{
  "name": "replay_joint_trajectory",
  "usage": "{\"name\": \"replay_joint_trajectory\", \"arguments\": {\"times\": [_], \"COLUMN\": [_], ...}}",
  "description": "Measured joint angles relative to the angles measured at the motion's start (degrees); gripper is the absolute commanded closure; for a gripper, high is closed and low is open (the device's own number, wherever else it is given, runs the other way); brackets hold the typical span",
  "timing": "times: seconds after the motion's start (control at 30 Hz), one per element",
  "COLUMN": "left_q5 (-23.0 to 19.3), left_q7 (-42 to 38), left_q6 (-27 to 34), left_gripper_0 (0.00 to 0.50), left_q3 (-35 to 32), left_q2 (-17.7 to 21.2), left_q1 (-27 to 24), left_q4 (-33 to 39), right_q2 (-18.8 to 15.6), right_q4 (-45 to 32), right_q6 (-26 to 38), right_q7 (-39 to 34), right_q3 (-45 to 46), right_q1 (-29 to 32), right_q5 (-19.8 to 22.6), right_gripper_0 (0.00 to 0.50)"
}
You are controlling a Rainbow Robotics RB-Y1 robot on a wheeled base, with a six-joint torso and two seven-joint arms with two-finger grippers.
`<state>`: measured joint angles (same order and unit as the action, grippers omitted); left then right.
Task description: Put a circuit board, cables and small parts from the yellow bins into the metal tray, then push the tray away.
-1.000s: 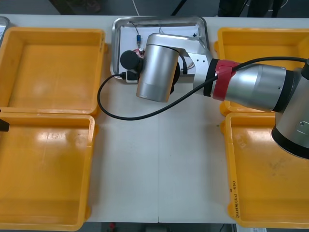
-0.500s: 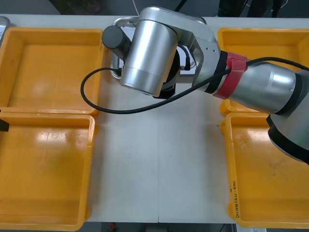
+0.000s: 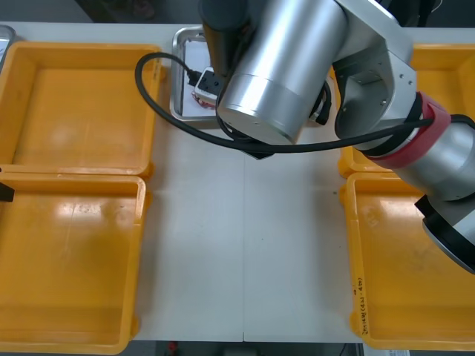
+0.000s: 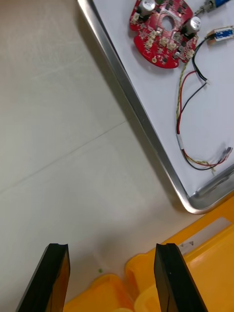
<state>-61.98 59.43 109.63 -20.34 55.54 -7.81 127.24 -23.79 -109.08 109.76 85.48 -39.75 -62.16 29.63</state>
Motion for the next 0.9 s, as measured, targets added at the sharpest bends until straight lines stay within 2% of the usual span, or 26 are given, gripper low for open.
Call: {"name": "replay_joint_trajectory", "arguments": {"times": [0.1, 0.43, 0.53, 0.73, 0.9], "left_q5": [0.0, 0.0, 0.0, 0.0, 0.0], "left_q7": [0.0, 0.0, 0.0, 0.0, 0.0], "left_q6": [0.0, 0.0, 0.0, 0.0, 0.0], "left_gripper_0": [0.0, 0.0, 0.0, 0.0, 0.0], "left_q3": [0.0, 0.0, 0.0, 0.0, 0.0], "left_q2": [0.0, 0.0, 0.0, 0.0, 0.0], "left_q1": [0.0, 0.0, 0.0, 0.0, 0.0], "left_q4": [0.0, 0.0, 0.0, 0.0, 0.0], "right_q2": [-1.0, -7.6, -10.2, -16.1, -18.0], "right_q4": [-3.1, -10.4, -13.0, -17.6, -18.5], "right_q6": [0.0, 0.0, 0.1, 0.1, 0.1], "right_q7": [-6.7, -19.3, -19.8, -19.8, -19.8], "right_q3": [3.0, 15.8, 20.6, 28.1, 37.2], "right_q1": [2.5, 10.9, 14.6, 22.6, 29.9], "right_q5": [1.7, 13.9, 15.4, 15.6, 17.9], "right_gripper_0": [0.0, 0.0, 0.0, 0.0, 0.0]}}
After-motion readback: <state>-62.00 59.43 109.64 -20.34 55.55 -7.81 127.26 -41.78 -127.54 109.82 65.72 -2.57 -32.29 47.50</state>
